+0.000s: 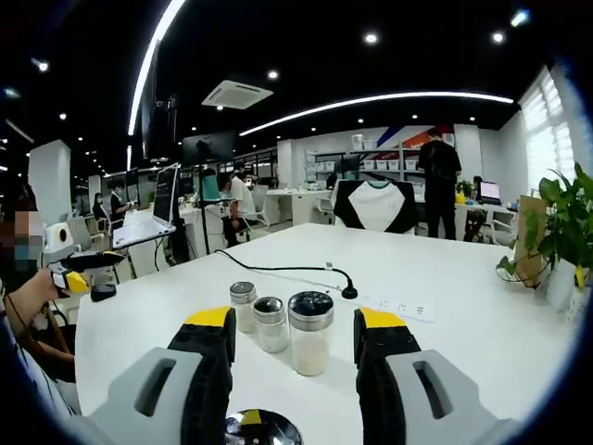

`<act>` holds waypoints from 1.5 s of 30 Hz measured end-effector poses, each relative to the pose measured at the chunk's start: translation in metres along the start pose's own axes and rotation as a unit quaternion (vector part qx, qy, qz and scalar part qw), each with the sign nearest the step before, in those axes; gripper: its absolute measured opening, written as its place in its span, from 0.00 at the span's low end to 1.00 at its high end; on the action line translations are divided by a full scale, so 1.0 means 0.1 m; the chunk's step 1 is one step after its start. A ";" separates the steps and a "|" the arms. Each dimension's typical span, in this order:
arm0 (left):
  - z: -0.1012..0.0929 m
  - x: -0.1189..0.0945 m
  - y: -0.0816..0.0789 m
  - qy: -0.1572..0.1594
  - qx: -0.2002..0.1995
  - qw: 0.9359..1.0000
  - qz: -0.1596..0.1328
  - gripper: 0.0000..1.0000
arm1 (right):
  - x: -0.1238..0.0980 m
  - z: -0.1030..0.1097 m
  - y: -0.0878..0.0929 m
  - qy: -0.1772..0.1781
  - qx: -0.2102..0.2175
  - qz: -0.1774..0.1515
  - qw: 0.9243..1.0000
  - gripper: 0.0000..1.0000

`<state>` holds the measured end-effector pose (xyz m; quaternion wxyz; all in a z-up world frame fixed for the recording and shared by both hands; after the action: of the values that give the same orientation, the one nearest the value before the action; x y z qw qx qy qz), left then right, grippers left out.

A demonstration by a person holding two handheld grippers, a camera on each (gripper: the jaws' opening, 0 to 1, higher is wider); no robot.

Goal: Rotate the seasoning bottle until the label or dispensing opening points toward the visible target arrow and the bottle remains upright within the marked orientation range

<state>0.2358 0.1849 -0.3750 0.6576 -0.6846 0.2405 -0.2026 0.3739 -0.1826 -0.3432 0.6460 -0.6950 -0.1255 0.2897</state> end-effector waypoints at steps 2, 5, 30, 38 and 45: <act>-0.01 -0.02 0.00 -0.003 -0.005 1.000 -0.004 0.92 | 0.07 0.00 0.00 -0.004 -0.011 0.007 1.000 0.49; -0.03 -0.03 0.02 -0.001 -0.003 1.000 0.001 0.92 | 0.12 -0.01 -0.02 -0.007 -0.011 0.009 1.000 0.49; 0.02 0.00 -0.04 0.012 0.013 1.000 0.017 0.92 | 0.73 -0.15 0.21 -0.022 -0.039 0.079 0.996 0.47; 0.09 -0.17 0.02 -0.002 0.011 1.000 0.026 0.92 | 0.95 -0.10 0.26 -0.022 -0.055 0.094 0.994 0.48; 0.14 -0.32 0.03 -0.021 0.005 1.000 0.017 0.92 | 1.04 -0.10 0.29 -0.012 -0.054 0.102 0.993 0.43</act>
<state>0.2183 0.2145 -0.3772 0.6694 -0.6809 0.2375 -0.1785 0.4569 -0.1375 -0.3961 0.5733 -0.7344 -0.0769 0.3552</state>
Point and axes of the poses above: the point that each gripper's makers call its tool centre point, and the gripper's own axes: x roughly forward along the fingers, z roughly to its left, y roughly out of its underside, the point moved 8 cm from there along -x, roughly backward along the fingers, and after that the axes turned 7 degrees about y, right-handed, at the moved point
